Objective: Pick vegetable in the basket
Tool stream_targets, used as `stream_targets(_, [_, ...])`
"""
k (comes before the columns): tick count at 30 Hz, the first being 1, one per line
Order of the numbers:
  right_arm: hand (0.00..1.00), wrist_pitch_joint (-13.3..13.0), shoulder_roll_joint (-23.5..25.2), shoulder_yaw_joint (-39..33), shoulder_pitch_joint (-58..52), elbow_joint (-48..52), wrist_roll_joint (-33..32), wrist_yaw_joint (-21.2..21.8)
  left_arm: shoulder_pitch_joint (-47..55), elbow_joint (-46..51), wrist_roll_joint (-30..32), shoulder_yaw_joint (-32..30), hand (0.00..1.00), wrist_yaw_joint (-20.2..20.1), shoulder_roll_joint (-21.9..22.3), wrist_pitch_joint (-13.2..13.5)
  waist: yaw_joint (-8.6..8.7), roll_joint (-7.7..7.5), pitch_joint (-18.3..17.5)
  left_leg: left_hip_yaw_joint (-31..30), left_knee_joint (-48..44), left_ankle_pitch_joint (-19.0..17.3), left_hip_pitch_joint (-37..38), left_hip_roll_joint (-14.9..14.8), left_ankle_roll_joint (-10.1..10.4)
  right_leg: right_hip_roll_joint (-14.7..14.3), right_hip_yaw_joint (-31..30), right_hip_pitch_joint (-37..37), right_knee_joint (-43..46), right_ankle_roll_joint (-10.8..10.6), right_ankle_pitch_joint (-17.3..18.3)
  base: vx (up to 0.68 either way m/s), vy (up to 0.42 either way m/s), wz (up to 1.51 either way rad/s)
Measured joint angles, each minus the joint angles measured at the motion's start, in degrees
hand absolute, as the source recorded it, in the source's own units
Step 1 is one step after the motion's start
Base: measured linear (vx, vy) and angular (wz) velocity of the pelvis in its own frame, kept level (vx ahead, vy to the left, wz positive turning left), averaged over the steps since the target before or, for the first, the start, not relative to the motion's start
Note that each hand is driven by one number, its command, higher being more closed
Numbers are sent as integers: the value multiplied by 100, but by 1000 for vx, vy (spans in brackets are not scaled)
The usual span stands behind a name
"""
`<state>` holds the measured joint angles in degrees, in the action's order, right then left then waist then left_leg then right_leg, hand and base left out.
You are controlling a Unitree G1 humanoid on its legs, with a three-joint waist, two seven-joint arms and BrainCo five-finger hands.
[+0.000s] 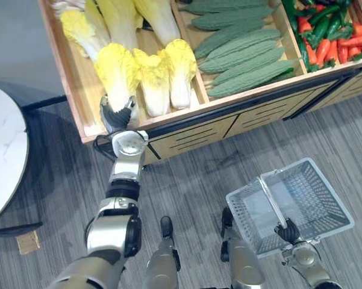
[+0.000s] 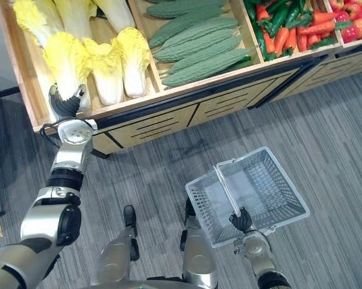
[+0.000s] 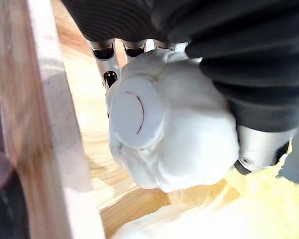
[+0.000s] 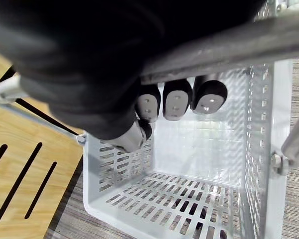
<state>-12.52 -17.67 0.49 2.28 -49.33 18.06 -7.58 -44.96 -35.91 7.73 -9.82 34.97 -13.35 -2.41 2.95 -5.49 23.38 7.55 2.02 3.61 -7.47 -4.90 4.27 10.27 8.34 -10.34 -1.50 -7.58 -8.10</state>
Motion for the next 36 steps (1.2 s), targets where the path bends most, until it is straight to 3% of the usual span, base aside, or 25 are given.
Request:
stream_targets(10, [100,66,37,-228,-71,-103,5,-62,731,1496,33,592,100,-100,196,403,-110,103,-123,-272,178,144,169,70,-16,93,248,166,220,-31,164,16,29,16])
stream_targets(15, [100,109,30,-288,-277,-38,8,-55,1759,2423,210,921,100,-394,190,527,-144,189,-543,-193,184,138,197,59,-12,79,199,166,211,1,185,3,7,-4])
stream_targets(20, [100,112,5,-277,-447,207,77,67,2672,3420,274,1013,100,-668,197,757,-157,245,-883,169,221,2,423,-2,94,-11,-212,166,106,-43,199,-16,10,-39])
stream_targets(25, [100,106,-60,-266,-712,360,194,157,2962,4038,719,1286,100,-858,228,1013,-134,363,-1238,580,325,-70,642,-44,130,-102,-610,165,-56,-144,97,22,4,-40])
stream_targets(32, [100,106,-292,-236,-742,633,199,290,2994,4248,1000,1720,100,-1060,186,1235,-9,372,-1339,1111,332,-211,967,-76,124,-213,-1148,172,-92,-115,24,44,-9,-41])
stream_targets(36, [100,106,-661,-6,-610,881,197,372,3006,4230,1112,2272,100,-1303,75,1415,12,381,-1395,1726,325,-416,1284,-83,146,-323,-1733,171,-144,-171,-63,61,-4,-70])
